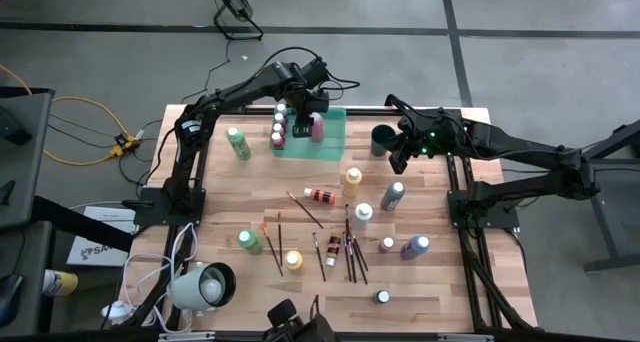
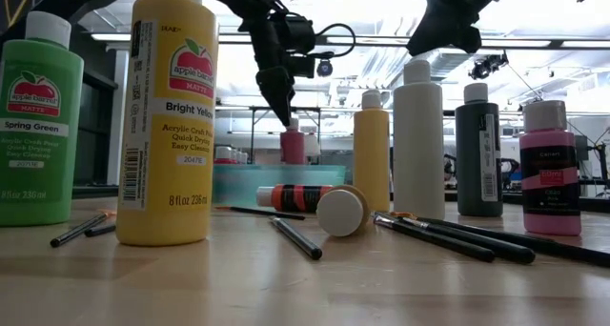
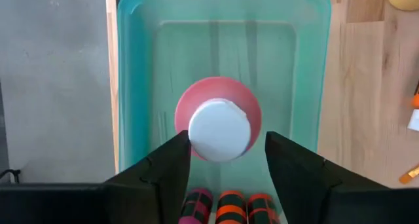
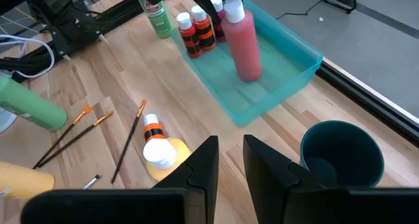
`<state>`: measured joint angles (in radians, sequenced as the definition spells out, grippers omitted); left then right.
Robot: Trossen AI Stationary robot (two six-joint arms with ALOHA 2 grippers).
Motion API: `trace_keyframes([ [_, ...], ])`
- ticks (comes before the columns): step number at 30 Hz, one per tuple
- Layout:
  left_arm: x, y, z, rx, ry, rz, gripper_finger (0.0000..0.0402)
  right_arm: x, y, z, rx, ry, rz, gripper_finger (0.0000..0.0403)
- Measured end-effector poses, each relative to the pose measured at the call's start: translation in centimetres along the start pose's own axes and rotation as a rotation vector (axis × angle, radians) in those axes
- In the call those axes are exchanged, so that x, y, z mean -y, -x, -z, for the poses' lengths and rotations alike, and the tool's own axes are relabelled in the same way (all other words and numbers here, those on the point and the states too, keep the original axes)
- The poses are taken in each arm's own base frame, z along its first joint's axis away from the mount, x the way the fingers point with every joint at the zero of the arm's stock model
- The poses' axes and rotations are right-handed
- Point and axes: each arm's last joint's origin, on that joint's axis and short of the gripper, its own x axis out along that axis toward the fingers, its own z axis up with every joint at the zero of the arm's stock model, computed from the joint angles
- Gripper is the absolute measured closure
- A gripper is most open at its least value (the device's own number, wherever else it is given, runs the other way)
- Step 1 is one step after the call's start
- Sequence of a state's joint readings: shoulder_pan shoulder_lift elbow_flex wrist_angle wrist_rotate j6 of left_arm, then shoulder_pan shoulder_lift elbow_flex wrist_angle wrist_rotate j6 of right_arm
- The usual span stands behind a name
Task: Pick & Place Paint Supplies
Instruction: Put the large pink paint bottle into the green bin, then put the orange paint bottle into the green bin
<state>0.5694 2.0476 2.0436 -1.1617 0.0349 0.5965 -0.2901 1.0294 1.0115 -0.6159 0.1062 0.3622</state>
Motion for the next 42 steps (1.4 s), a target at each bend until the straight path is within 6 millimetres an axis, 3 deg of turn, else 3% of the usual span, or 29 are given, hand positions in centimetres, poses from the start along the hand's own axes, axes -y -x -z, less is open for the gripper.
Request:
trace_keyframes([
  [20, -0.5, 0.5, 0.3, -0.052, -0.020, -0.090, 0.0199, 0.0, 0.0, 0.0, -0.002, -0.005, -0.004, 0.0339],
  [29, -0.3, 5.1, 0.6, -0.104, -0.065, -0.045, 0.0199, 0.0, 0.0, 0.2, -0.017, -0.006, 0.001, 0.0339],
  [36, 2.7, 6.7, 0.2, -0.126, -0.181, 0.070, 0.0199, 0.1, 0.0, 0.3, -0.030, -0.008, 0.008, 0.0339],
  [42, 4.6, 11.0, -0.4, 0.050, -0.234, 0.005, 0.0199, 0.1, 0.0, 0.3, -0.030, -0.008, 0.011, 0.0339],
])
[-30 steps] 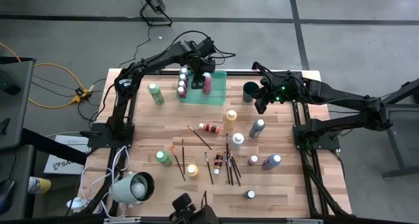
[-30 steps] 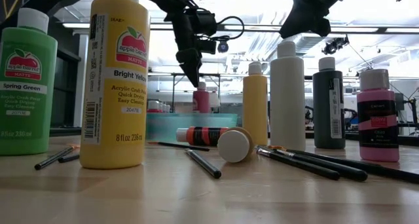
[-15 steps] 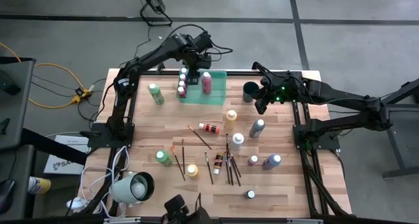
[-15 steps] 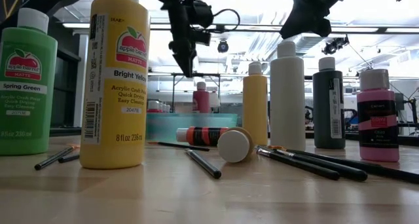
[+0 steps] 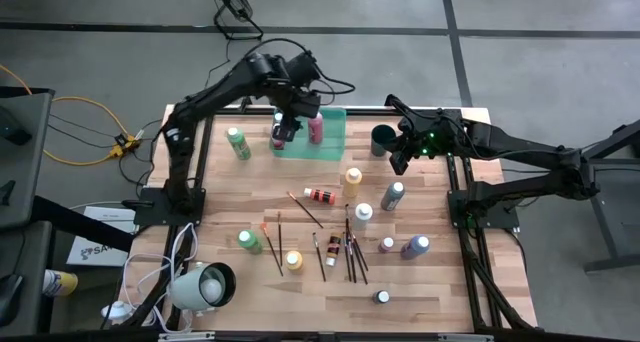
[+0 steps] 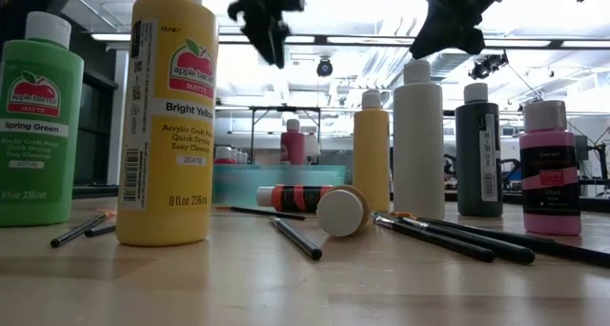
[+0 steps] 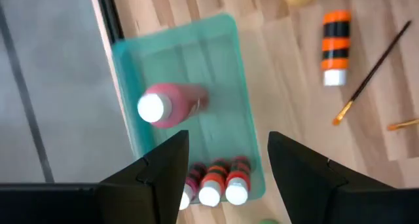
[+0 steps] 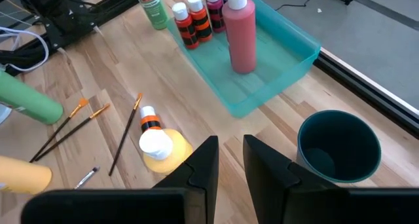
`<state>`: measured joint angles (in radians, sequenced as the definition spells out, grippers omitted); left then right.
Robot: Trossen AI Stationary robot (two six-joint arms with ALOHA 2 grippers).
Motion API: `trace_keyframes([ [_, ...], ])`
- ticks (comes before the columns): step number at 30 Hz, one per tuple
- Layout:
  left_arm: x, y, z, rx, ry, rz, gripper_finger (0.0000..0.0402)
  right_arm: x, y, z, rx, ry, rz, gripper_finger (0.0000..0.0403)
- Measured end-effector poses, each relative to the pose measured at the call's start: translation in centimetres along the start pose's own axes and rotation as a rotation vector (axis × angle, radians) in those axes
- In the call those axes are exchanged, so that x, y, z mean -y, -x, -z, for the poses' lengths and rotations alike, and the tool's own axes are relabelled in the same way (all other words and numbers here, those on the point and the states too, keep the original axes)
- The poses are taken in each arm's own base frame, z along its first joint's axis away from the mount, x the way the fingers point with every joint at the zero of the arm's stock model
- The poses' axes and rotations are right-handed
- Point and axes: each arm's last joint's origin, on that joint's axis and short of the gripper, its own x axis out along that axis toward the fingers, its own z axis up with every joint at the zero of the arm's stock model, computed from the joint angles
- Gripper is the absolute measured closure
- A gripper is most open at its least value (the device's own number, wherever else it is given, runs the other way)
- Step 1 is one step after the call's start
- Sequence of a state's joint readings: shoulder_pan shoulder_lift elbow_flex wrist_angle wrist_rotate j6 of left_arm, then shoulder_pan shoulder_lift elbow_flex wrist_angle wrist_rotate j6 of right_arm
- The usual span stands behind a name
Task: Pick & Place Paint Supplies
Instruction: Put the orange paint bottle into the green bin
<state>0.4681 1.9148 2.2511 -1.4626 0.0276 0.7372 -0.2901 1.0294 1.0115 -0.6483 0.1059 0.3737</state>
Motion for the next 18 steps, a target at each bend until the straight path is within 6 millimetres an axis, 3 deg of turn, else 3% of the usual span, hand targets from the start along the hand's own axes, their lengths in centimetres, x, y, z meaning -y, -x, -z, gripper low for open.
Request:
trace_keyframes([
  [5, 1.2, 2.6, 0.6, 0.052, -0.007, -0.017, 0.0199, 0.0, 0.0, 0.0, 0.000, 0.003, 0.000, 0.0339],
  [8, 2.2, 2.8, 1.3, 0.099, 0.002, 0.005, 0.0199, 0.0, 0.0, 0.0, 0.000, 0.003, 0.000, 0.0339],
  [11, 3.6, 1.0, 2.4, 0.123, 0.028, 0.040, 0.0199, 0.0, 0.0, 0.0, 0.000, 0.003, 0.000, 0.0339],
  [18, 9.2, -5.4, 5.8, 0.293, 0.091, 0.095, 0.0199, 0.0, 0.0, 0.0, 0.001, 0.003, 0.000, 0.0339],
])
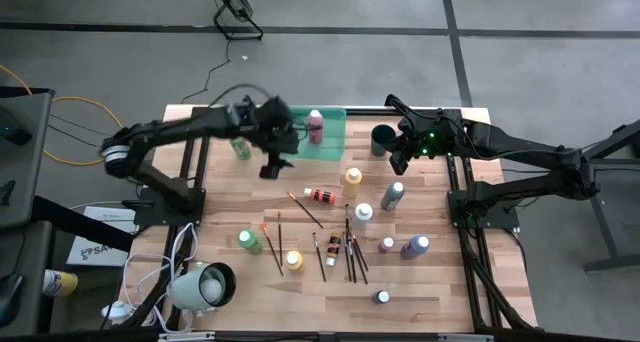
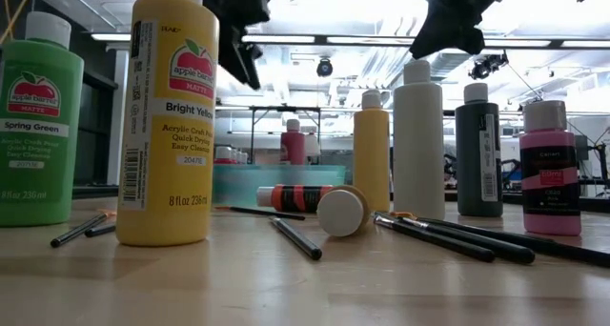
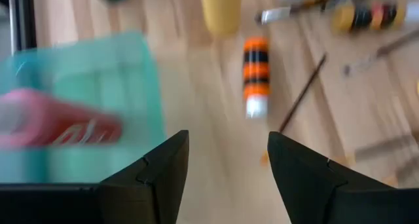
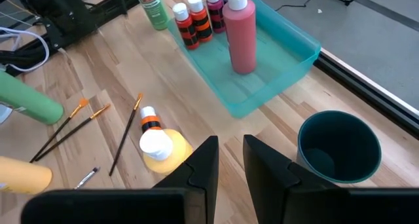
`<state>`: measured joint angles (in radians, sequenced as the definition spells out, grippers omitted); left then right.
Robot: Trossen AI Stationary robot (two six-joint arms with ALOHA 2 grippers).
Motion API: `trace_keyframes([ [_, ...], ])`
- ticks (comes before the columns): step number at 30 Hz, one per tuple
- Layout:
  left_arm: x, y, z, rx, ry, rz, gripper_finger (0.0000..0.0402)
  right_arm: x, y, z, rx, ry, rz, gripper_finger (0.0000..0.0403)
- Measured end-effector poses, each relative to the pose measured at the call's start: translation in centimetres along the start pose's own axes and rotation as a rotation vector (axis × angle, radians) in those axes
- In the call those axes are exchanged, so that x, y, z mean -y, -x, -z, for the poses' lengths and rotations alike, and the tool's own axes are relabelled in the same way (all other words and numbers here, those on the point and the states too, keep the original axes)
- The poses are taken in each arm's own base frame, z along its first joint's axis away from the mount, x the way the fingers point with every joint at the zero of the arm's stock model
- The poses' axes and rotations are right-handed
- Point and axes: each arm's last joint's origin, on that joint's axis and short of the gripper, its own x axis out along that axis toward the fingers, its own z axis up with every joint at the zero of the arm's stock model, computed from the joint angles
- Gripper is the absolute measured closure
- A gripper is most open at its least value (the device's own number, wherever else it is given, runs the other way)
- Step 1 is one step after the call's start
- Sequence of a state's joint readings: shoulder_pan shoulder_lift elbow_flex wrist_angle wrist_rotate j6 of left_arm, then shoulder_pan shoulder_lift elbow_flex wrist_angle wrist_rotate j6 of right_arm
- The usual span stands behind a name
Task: Pick & Place Paint Supplies
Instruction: Put the orange paint bottle into the green bin
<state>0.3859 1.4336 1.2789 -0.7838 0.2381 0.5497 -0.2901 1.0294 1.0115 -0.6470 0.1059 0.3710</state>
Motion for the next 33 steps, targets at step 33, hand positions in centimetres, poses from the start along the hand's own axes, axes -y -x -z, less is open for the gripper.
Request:
trace_keyframes([
  [33, 4.3, -14.3, 8.0, 0.119, -0.031, 0.089, 0.0199, -0.1, 0.0, 0.0, -0.002, -0.004, -0.028, 0.0339],
])
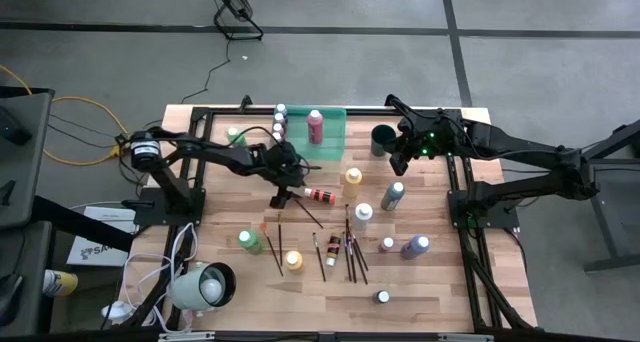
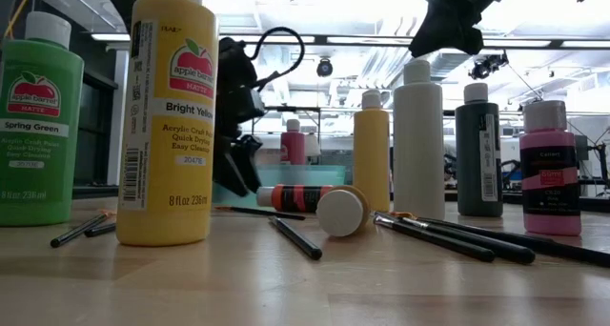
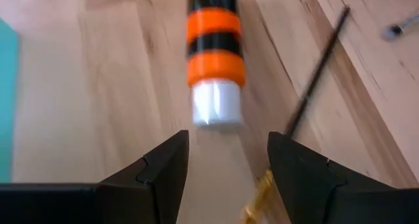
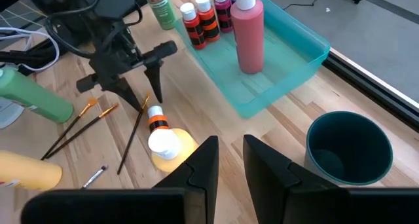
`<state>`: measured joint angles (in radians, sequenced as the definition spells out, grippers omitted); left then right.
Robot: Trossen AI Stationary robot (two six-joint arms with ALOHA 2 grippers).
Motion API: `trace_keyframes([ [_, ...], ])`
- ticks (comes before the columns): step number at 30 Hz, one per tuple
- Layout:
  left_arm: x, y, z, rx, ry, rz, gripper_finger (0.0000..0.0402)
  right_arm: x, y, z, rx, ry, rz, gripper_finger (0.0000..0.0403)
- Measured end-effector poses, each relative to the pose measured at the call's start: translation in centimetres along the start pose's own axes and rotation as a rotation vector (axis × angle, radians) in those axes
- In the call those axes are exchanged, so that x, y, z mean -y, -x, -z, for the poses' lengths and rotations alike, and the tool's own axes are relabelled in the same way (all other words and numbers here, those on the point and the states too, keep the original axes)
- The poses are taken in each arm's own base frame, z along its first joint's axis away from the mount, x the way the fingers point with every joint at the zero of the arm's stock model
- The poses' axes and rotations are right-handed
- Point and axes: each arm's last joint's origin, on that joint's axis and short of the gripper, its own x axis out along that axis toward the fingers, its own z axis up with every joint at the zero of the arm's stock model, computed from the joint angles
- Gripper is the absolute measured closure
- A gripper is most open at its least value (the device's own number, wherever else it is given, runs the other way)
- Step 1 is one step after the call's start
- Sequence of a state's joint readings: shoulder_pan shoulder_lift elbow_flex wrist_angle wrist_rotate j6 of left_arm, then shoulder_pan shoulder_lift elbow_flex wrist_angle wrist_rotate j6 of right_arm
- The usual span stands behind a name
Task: Pick & Place Paint Supplies
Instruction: Put the orange paint bottle into the green bin
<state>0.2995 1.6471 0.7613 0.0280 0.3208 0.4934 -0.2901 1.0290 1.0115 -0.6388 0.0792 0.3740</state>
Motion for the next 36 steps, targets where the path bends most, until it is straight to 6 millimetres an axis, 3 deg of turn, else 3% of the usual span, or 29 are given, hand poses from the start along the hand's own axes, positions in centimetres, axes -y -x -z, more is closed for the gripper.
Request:
trace_keyframes([
  [24, -0.3, -2.2, 0.6, 0.059, 0.015, 0.044, 0.0199, 0.0, 0.0, 0.0, 0.000, 0.000, 0.000, 0.0339],
  [36, -0.4, -2.2, 0.4, 0.083, 0.011, 0.043, 0.0209, 0.0, 0.0, 0.0, 0.000, 0.000, 0.000, 0.0339],
])
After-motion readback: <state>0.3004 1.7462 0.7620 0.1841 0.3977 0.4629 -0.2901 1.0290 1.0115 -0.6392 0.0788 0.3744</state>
